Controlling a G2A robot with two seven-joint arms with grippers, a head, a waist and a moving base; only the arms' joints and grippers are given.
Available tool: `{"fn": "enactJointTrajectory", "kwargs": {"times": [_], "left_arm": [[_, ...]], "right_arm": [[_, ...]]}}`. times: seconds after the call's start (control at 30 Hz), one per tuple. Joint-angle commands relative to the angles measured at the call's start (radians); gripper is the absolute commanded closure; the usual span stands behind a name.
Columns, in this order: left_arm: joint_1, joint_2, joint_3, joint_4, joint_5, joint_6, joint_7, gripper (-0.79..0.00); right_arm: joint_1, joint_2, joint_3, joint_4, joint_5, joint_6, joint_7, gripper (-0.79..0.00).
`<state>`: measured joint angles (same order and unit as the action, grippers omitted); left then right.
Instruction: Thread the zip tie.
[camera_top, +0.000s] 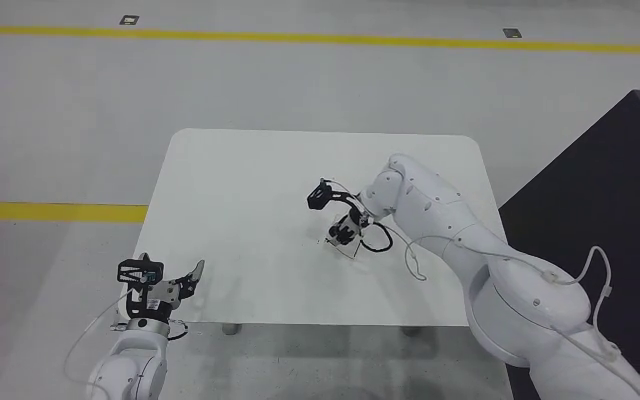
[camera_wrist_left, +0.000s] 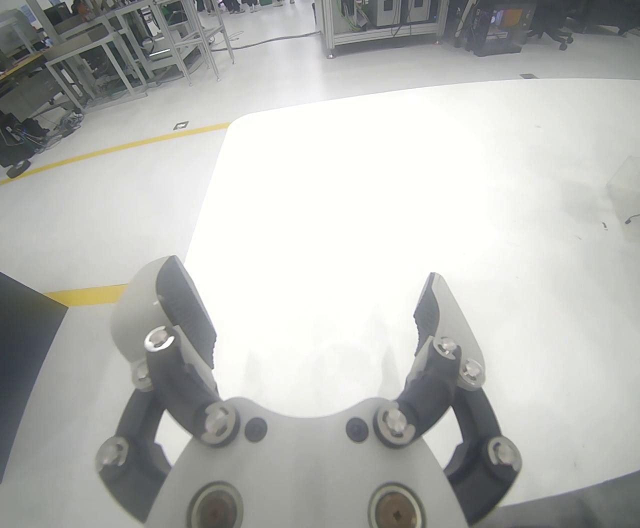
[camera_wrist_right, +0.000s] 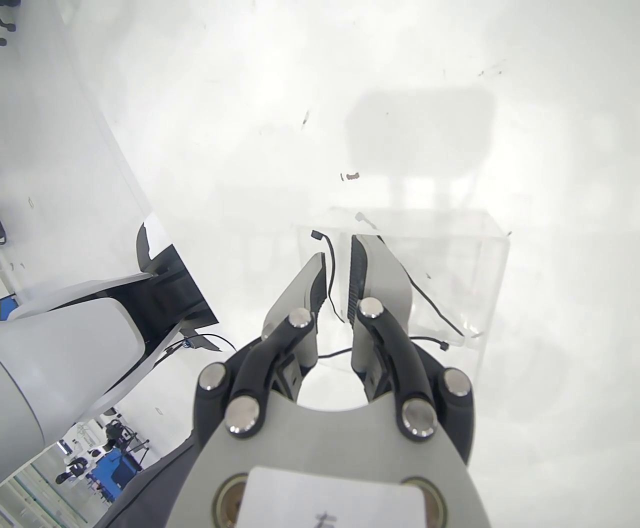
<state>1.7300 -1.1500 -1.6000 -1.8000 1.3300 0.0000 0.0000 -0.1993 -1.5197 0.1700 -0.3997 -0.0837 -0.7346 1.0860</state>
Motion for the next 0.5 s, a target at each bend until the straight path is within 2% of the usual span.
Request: {"fn": "enactJointTrajectory", "kwargs": {"times": [0.0, 0.17, 0.23, 0.47], "left_arm": [[0.000, 0.000, 0.000, 0.000, 0.000, 0.000, 0.000, -0.785], [0.000, 0.000, 0.000, 0.000, 0.000, 0.000, 0.000, -0.785], [0.000, 0.000, 0.000, 0.000, 0.000, 0.000, 0.000, -0.785], [0.000, 0.000, 0.000, 0.000, 0.000, 0.000, 0.000, -0.785]], "right_arm": [[0.001, 0.001, 0.000, 0.001, 0.007, -0.005, -0.005, -0.071], [-0.001, 0.006, 0.000, -0.019, 0.018, -0.011, -0.011, -0.040], [-0.006, 0.008, 0.000, -0.021, 0.019, -0.010, -0.010, 0.000], [-0.016, 0.019, 0.000, -0.037, 0.007, -0.015, -0.015, 0.000]]}}
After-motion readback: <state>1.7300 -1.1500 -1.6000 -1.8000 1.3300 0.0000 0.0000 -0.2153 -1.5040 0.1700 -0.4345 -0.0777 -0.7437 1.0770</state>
